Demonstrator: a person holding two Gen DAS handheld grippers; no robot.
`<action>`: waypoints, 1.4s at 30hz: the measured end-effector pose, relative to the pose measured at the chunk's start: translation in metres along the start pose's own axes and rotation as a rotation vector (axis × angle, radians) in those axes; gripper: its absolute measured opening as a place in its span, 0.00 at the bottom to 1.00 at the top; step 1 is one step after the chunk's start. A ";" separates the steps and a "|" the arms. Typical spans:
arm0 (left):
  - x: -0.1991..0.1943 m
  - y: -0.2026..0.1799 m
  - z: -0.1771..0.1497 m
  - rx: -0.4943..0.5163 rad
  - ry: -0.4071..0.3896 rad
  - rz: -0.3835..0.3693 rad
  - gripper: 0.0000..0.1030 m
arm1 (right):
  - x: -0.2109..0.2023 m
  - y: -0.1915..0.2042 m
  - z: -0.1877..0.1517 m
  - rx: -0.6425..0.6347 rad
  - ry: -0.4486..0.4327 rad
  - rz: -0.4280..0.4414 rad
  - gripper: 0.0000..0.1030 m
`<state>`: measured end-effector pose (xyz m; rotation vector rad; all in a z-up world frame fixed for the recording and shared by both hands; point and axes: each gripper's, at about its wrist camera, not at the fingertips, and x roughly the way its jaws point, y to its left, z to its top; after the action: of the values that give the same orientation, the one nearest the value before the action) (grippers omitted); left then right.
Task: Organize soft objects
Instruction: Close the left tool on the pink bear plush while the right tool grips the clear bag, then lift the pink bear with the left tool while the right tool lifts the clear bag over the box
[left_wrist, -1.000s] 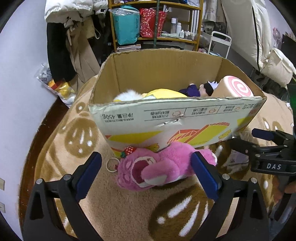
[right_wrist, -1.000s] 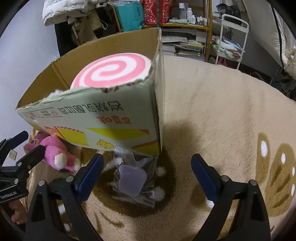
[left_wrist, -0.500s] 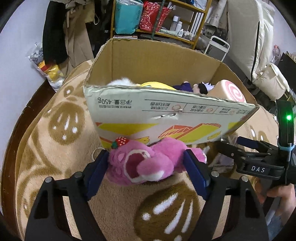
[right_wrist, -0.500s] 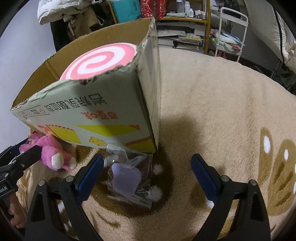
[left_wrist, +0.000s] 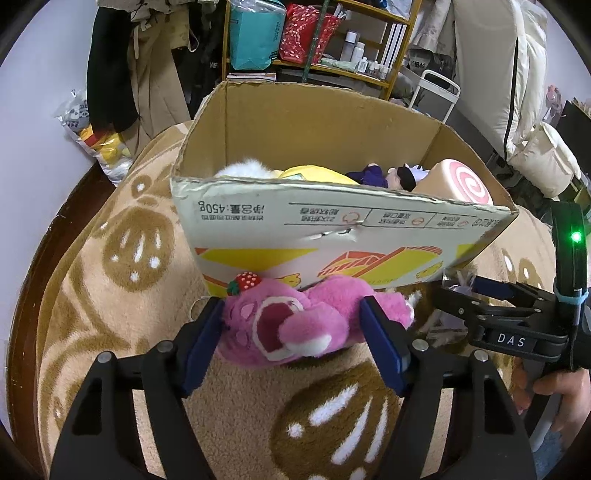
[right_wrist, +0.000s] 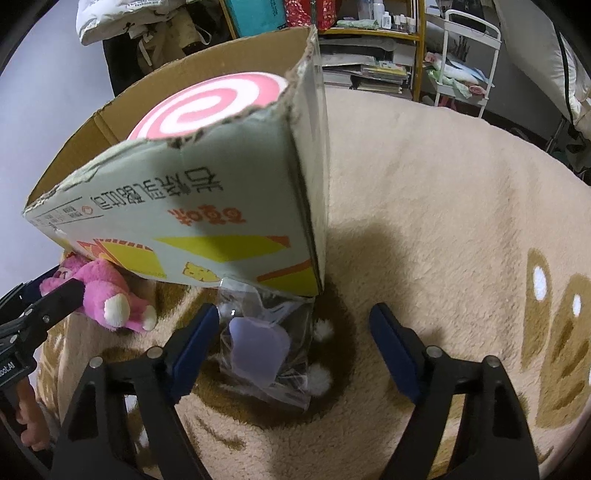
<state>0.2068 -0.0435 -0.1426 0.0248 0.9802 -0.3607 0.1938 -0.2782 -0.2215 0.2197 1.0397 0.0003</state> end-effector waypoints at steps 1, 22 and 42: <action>0.000 0.000 0.000 0.000 0.000 0.000 0.71 | 0.000 0.001 0.000 0.003 0.003 0.007 0.85; -0.011 -0.002 -0.009 0.033 -0.011 0.040 0.54 | -0.004 0.029 -0.016 -0.057 0.008 -0.015 0.47; -0.058 -0.006 -0.014 0.035 -0.140 0.111 0.53 | -0.051 0.030 -0.019 -0.030 -0.082 0.071 0.46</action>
<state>0.1641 -0.0297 -0.1024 0.0846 0.8306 -0.2741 0.1549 -0.2506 -0.1817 0.2276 0.9489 0.0706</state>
